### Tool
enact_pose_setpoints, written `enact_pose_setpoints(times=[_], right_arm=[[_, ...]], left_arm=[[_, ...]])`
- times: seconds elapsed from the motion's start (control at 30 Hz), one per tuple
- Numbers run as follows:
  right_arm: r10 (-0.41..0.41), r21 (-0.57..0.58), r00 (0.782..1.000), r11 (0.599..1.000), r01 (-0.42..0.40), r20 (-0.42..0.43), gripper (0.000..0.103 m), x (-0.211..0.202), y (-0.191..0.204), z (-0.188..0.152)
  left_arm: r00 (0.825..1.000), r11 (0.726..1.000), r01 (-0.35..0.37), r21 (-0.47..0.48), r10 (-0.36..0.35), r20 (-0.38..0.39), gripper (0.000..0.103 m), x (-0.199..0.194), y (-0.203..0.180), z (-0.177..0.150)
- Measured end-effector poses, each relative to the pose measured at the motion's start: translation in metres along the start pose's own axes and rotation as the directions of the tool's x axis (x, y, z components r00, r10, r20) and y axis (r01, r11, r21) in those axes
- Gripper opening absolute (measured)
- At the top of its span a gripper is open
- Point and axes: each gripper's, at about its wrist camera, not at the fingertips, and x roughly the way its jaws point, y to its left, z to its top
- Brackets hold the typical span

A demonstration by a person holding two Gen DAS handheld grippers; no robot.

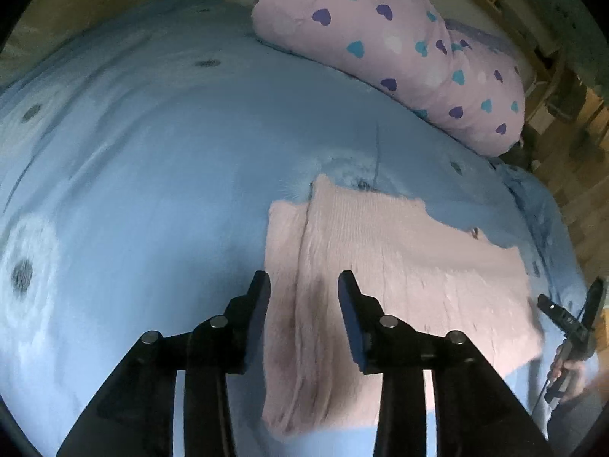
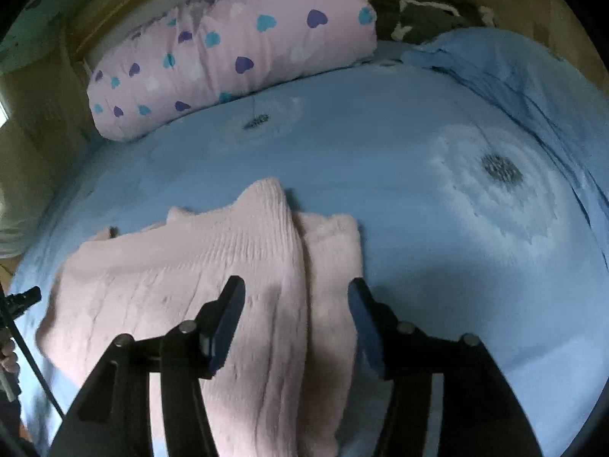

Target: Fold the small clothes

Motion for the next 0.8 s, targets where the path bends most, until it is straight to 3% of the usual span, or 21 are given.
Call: enact_pose_setpoints(times=[0.1,0.23,0.47,0.67,0.8], right_arm=[[0.021,0.050,0.999,0.999,-0.019,-0.041,0.059,-0.010,-0.011,-0.017],[0.045,0.106,0.994,0.994,-0.034,-0.099,0.059,-0.021,-0.020,-0.040],[0.091,0.166,0.993,0.983,-0.077,-0.080,0.060,-0.052,-0.018,-0.061],[0.098,0.217,0.993,0.973,-0.082,-0.066,0.060,-0.065,-0.024,-0.075],[0.136,0.293,0.988,0.950,-0.110,-0.070,0.060,-0.062,-0.038,-0.083]], left_arm=[[0.998,0.999,0.028,-0.029,-0.029,-0.048,0.037,-0.006,0.011,-0.016],[0.998,0.996,0.043,-0.082,-0.047,-0.049,0.043,-0.019,0.021,-0.031],[0.995,0.984,0.096,-0.152,-0.098,-0.008,0.047,-0.037,0.019,-0.054],[0.999,0.998,0.050,-0.031,-0.050,-0.001,0.049,-0.043,-0.007,-0.071],[0.998,0.998,0.062,-0.005,-0.062,-0.020,0.050,-0.038,-0.018,-0.078]])
